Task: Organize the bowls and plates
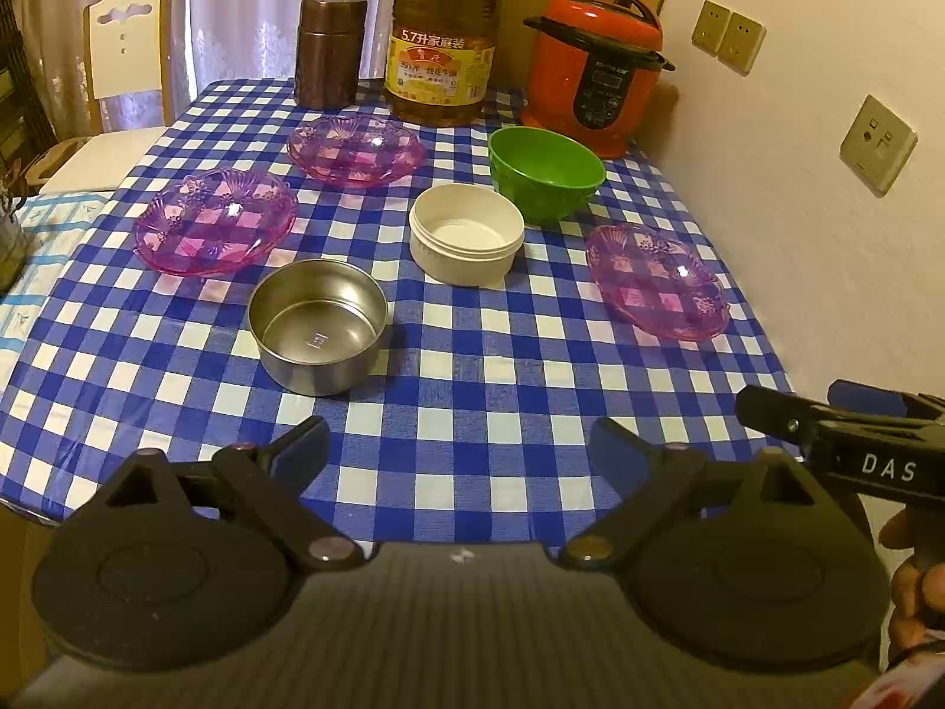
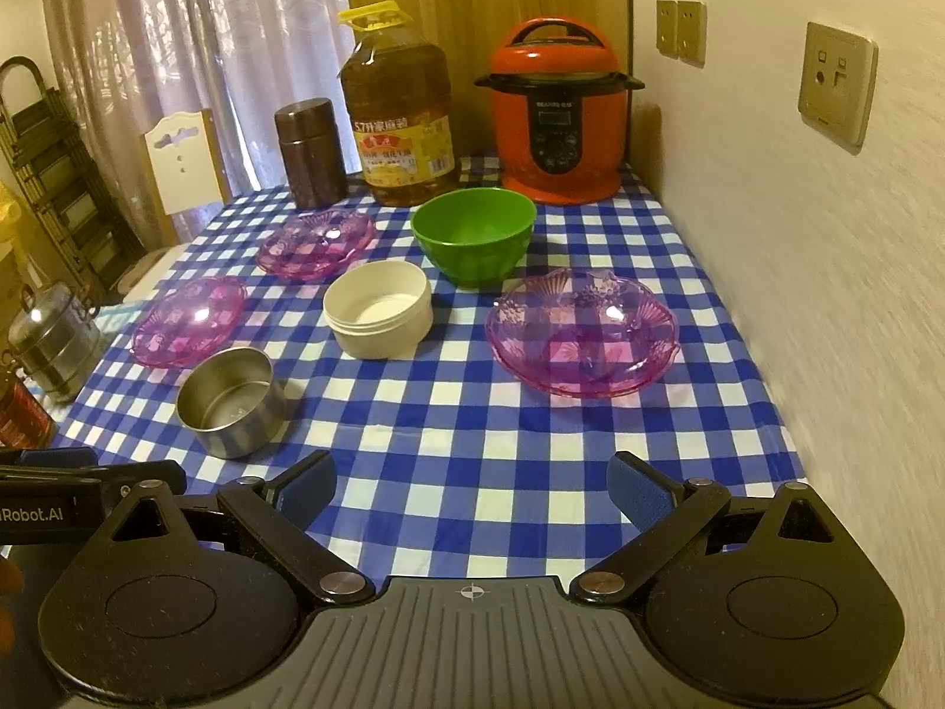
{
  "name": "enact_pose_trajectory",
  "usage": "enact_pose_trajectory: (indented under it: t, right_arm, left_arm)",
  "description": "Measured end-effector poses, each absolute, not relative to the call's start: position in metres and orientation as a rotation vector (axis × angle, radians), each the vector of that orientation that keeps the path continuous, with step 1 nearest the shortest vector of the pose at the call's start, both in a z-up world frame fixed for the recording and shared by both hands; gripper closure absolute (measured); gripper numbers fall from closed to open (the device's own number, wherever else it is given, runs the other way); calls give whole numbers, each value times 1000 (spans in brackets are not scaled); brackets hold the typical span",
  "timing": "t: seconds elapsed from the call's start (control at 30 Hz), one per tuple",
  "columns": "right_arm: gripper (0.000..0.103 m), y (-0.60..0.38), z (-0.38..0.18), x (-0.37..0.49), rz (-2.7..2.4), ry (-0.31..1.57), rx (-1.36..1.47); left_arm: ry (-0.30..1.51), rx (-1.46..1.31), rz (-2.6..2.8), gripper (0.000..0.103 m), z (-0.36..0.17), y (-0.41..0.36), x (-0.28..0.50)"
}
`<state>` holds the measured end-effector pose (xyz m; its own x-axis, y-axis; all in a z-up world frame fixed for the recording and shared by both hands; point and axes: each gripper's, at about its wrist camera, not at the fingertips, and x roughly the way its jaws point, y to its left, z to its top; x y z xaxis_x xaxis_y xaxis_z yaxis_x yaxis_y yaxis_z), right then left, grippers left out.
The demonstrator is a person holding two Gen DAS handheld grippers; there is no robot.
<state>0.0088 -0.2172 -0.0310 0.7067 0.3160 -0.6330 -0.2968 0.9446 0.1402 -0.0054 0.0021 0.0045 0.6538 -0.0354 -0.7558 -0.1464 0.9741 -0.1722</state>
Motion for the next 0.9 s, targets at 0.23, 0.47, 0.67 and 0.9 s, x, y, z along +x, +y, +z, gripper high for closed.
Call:
enact_pose_trajectory:
  t: [0.23, 0.47, 0.67, 0.9]
  right_arm:
    - [5, -217, -31, 9, 340, 710, 30]
    - [5, -217, -32, 9, 337, 714, 30]
    - [5, -217, -32, 9, 337, 713, 27]
    - [5, -217, -32, 9, 337, 712, 26]
  left_arm:
    - [861, -225, 64, 10, 5, 2, -5]
    - [863, -227, 61, 10, 6, 2, -6]
    - [866, -228, 56, 10, 4, 3, -7]
    - [865, -227, 55, 10, 4, 3, -7]
